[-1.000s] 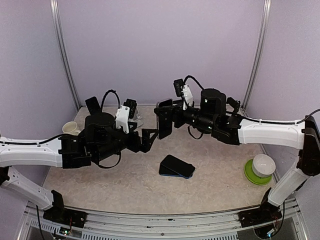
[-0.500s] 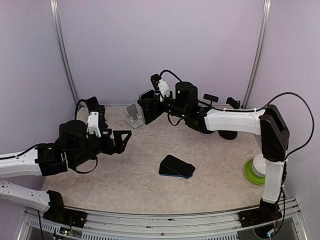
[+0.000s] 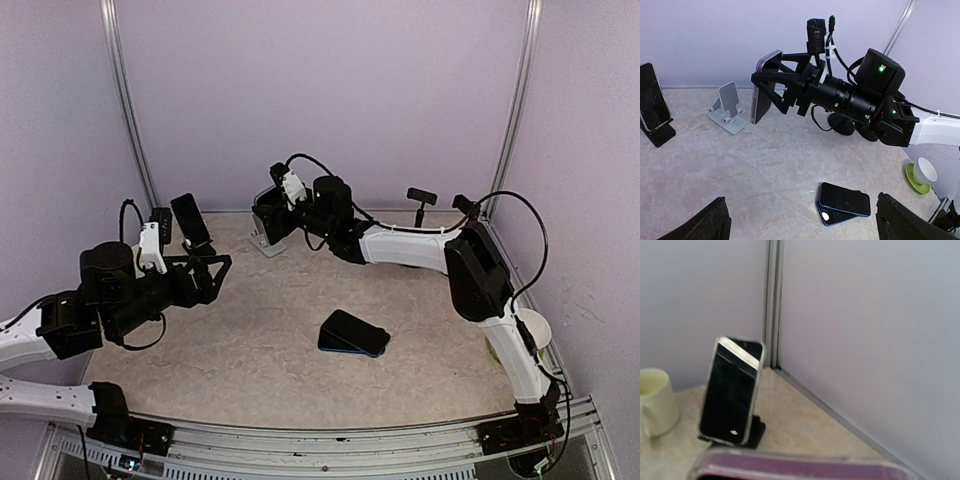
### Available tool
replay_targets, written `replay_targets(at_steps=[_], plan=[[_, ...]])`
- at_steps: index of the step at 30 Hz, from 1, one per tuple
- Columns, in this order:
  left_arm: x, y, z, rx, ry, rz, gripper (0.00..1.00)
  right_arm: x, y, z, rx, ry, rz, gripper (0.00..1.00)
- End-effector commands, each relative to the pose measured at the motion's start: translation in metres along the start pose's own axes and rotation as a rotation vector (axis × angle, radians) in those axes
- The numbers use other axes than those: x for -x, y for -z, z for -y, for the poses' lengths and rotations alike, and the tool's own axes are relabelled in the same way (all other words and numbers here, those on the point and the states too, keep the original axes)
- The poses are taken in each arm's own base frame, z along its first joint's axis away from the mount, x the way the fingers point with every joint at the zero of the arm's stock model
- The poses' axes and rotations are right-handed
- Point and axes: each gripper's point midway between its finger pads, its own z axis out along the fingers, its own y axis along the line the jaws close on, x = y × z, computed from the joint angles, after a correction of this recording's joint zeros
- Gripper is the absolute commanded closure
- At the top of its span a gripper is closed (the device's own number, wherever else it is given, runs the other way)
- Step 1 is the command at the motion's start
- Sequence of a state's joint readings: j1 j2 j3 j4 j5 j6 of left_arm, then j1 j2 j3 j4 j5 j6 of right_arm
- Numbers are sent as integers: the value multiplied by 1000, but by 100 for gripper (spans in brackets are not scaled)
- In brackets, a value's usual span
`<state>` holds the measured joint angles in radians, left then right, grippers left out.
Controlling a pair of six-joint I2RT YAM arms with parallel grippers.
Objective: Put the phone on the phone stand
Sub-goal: Pass from the right arm to the left
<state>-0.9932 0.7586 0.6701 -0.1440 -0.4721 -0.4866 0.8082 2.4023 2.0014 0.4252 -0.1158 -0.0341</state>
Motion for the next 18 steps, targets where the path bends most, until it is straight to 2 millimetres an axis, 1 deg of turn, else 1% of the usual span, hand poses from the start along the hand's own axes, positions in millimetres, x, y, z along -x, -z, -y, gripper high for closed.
replay_targets(at_steps=[1,5,6,7,9,10,13,18], plan=[[-6,6,-14,42,2,-18,1,35,-8,14,-36,58,155,46],[-8,10,-17,44,8,-25,1,23,-17,23,-57,68,185,46],[-9,10,-18,47,8,-26,1,26,-17,24,-58,66,202,46],[-10,10,-19,51,7,-28,1,19,-19,25,-57,62,205,46],[-13,8,-22,66,-5,-33,1,18,-22,29,-64,55,226,46],[-13,7,-24,79,-10,-33,1,15,-24,32,-67,50,227,46],[-11,-4,-34,128,-33,-41,1,11,-25,34,-63,42,246,46],[2,-22,-42,146,-53,-41,1,5,-30,37,-69,46,273,46]])
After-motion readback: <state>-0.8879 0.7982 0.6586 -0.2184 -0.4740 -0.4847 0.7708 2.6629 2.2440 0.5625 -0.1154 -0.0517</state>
